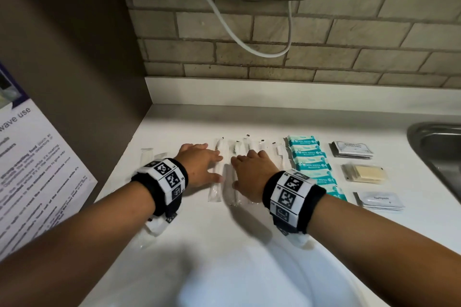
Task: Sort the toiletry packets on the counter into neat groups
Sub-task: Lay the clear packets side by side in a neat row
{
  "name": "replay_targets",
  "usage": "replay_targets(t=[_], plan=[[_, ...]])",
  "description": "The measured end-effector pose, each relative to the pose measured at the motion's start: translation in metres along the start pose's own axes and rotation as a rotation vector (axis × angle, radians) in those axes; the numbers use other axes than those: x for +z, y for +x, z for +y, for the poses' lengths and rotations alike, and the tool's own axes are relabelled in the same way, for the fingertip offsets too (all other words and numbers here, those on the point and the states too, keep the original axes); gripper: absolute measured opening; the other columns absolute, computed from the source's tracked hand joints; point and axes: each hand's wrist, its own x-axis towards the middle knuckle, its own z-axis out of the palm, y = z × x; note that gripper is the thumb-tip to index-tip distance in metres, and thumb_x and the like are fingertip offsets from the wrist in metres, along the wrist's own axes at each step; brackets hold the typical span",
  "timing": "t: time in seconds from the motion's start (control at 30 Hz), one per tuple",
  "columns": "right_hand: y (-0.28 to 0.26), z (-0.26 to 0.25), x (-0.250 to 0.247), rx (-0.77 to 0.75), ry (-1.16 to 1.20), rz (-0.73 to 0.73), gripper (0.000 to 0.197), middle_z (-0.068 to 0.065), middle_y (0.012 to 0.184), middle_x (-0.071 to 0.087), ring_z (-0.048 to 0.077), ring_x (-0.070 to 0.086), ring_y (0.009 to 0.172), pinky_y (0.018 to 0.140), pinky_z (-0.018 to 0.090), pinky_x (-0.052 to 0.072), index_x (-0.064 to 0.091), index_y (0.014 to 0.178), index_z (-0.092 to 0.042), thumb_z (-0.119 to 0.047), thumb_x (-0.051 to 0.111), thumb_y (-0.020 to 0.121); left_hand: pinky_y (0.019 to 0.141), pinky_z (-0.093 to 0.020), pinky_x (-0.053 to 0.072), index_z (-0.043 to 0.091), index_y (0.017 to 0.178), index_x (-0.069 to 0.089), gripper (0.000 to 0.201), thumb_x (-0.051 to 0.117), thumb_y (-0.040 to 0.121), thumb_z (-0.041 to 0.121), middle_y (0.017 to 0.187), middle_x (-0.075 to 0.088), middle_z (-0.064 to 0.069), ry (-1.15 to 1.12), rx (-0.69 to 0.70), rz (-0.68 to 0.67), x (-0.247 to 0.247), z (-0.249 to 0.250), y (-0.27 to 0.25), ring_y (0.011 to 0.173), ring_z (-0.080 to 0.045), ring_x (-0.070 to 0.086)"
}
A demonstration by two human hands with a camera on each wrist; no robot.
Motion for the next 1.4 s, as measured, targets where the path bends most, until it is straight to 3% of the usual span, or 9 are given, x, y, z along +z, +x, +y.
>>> replay_targets(t=[0.33, 0.6, 0.73, 0.83, 0.9, 1.03, 1.17, 1.3, 1.4], plan=[[0.004, -0.009, 0.014, -0.018, -0.086, -0.087, 0.051, -0.002, 0.128, 0.058, 0.023, 0.041, 0.128, 0.108, 0.039, 0.022, 0.053, 0.129, -0.018, -0.049, 0.053, 0.089, 0.118, -0.041, 0.005, 0.029, 0.146, 0.038, 0.071, 0.056, 0.084, 0.059, 0.156, 0.029, 0.012, 0.055, 0.028, -0.058, 0.012, 0.002, -0.016, 0.149, -0.018, 0.011], [0.004, -0.013, 0.012, 0.003, -0.069, -0.067, 0.04, 0.001, 0.128, 0.056, 0.024, 0.044, 0.125, 0.106, 0.039, 0.026, 0.051, 0.129, -0.017, -0.034, 0.048, 0.094, 0.117, -0.042, 0.012, 0.03, 0.146, 0.038, 0.068, 0.055, 0.086, 0.057, 0.155, 0.033, 0.009, -0.028, 0.022, -0.054, 0.003, -0.004, -0.022, 0.147, -0.019, 0.021], [0.006, -0.024, -0.006, -0.024, 0.111, 0.023, 0.037, 0.006, 0.129, 0.056, 0.026, 0.05, 0.12, 0.097, 0.036, 0.04, 0.05, 0.131, -0.014, -0.025, 0.042, 0.097, 0.1, -0.028, 0.043, 0.023, 0.128, 0.059, 0.039, 0.061, 0.09, 0.034, 0.128, 0.062, 0.003, -0.362, -0.127, 0.153, -0.022, -0.033, -0.037, 0.115, -0.017, 0.059], [0.015, -0.042, -0.019, -0.058, 0.274, 0.018, 0.032, 0.008, 0.121, 0.061, 0.027, 0.06, 0.108, 0.085, 0.034, 0.049, 0.054, 0.124, -0.012, -0.024, 0.041, 0.097, 0.084, -0.026, 0.049, 0.022, 0.099, 0.07, 0.013, 0.063, 0.088, 0.024, 0.097, 0.069, 0.002, -0.407, -0.27, 0.323, -0.033, -0.068, -0.053, 0.093, -0.021, 0.065], [0.026, -0.057, -0.023, -0.103, 0.314, 0.011, 0.033, 0.009, 0.117, 0.064, 0.028, 0.062, 0.104, 0.084, 0.034, 0.051, 0.057, 0.121, -0.011, -0.027, 0.044, 0.096, 0.078, -0.027, 0.049, 0.022, 0.086, 0.069, 0.007, 0.065, 0.085, 0.027, 0.089, 0.07, 0.001, -0.39, -0.359, 0.334, -0.031, -0.085, -0.069, 0.086, -0.021, 0.064], [0.054, -0.087, -0.032, -0.126, 0.314, -0.043, 0.035, 0.011, 0.116, 0.064, 0.03, 0.062, 0.104, 0.081, 0.034, 0.052, 0.059, 0.116, -0.008, -0.032, 0.049, 0.092, 0.074, -0.029, 0.048, 0.009, 0.087, 0.065, 0.043, 0.058, 0.086, 0.052, 0.091, 0.069, -0.007, -0.203, -0.521, 0.143, -0.011, -0.095, -0.099, 0.085, -0.024, 0.062], [0.079, -0.104, -0.036, 0.013, 0.317, -0.116, 0.027, 0.011, 0.1, 0.063, 0.031, 0.065, 0.099, 0.069, 0.03, 0.047, 0.06, 0.091, -0.009, -0.034, 0.052, 0.091, 0.07, -0.029, 0.043, 0.01, 0.081, 0.056, 0.067, 0.048, 0.077, 0.077, 0.096, 0.07, -0.014, -0.102, -0.608, 0.011, 0.016, -0.098, -0.116, 0.086, -0.029, 0.062], [0.089, -0.108, -0.028, 0.019, 0.252, -0.182, 0.036, 0.013, 0.125, 0.062, 0.029, 0.059, 0.116, 0.089, 0.034, 0.047, 0.061, 0.12, -0.007, -0.028, 0.057, 0.092, 0.077, -0.028, 0.044, 0.006, 0.105, 0.061, 0.068, 0.061, 0.077, 0.068, 0.106, 0.069, -0.012, -0.139, -0.637, 0.038, 0.02, -0.091, -0.12, 0.101, -0.028, 0.063], [0.095, -0.116, -0.023, 0.051, 0.244, -0.131, 0.04, 0.014, 0.126, 0.059, 0.033, 0.059, 0.115, 0.092, 0.039, 0.051, 0.055, 0.123, -0.007, -0.026, 0.058, 0.088, 0.071, -0.027, 0.045, 0.009, 0.077, 0.057, 0.051, 0.068, 0.075, 0.059, 0.101, 0.069, -0.011, -0.194, -0.662, 0.062, 0.019, -0.093, -0.115, 0.087, -0.026, 0.062]])
